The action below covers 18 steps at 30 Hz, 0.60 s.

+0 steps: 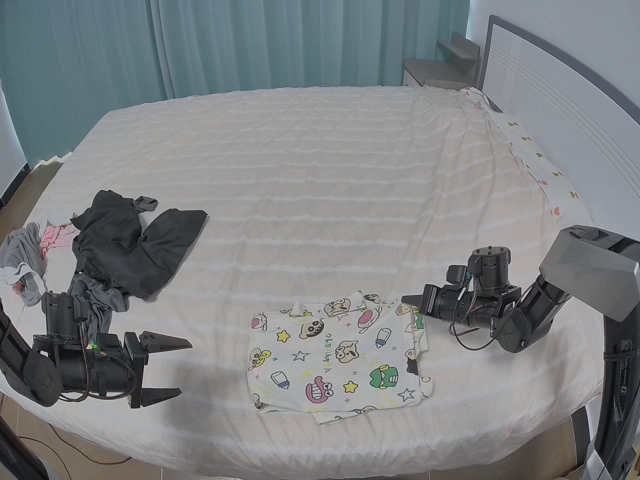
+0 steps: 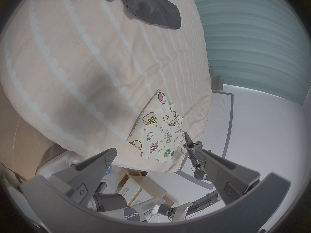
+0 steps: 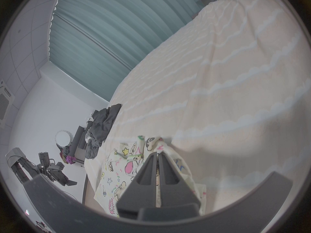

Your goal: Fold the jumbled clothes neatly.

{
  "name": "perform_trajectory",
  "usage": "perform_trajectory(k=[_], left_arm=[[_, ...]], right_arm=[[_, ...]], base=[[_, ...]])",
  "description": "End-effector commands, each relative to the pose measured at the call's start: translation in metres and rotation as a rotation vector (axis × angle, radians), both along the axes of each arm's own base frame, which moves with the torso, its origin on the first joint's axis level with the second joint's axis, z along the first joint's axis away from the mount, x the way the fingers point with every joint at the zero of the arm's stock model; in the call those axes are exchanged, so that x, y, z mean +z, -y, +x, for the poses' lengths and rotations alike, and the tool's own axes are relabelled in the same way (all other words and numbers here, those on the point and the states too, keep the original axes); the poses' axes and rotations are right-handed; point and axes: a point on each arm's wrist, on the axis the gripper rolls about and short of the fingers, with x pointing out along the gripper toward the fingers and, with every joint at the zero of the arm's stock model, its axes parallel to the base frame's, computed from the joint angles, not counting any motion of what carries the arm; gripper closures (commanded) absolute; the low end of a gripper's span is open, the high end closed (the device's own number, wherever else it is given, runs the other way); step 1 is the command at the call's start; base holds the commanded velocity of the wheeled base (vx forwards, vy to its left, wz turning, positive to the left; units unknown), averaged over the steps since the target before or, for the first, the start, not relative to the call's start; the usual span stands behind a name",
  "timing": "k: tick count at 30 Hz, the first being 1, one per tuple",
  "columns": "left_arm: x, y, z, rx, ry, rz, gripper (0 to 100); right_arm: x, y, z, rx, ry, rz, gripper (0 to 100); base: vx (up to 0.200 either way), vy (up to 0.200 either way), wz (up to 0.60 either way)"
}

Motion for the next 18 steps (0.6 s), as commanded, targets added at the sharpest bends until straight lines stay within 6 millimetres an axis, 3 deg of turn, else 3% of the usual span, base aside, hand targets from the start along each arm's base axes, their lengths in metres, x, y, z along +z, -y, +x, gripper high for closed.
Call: perform_trajectory(k=[1, 9, 18], left_arm=[[0.000, 0.000, 0.000, 0.002, 0.002, 0.000, 0], [0.000, 0.000, 0.000, 0.002, 0.000, 0.000, 0], [0.000, 0.000, 0.000, 0.000, 0.000, 0.000, 0]], right_arm=[[0.009, 0.004, 0.002, -0.013, 0.026, 0.004, 100], [0.011, 0.017, 0.009, -0.046, 0.040, 0.003, 100], [0.003, 0.016, 0.019, -0.051, 0.040, 0.003, 100]], base=[[0.000, 0.000, 0.00], [0.000, 0.000, 0.00], [0.000, 0.000, 0.00]])
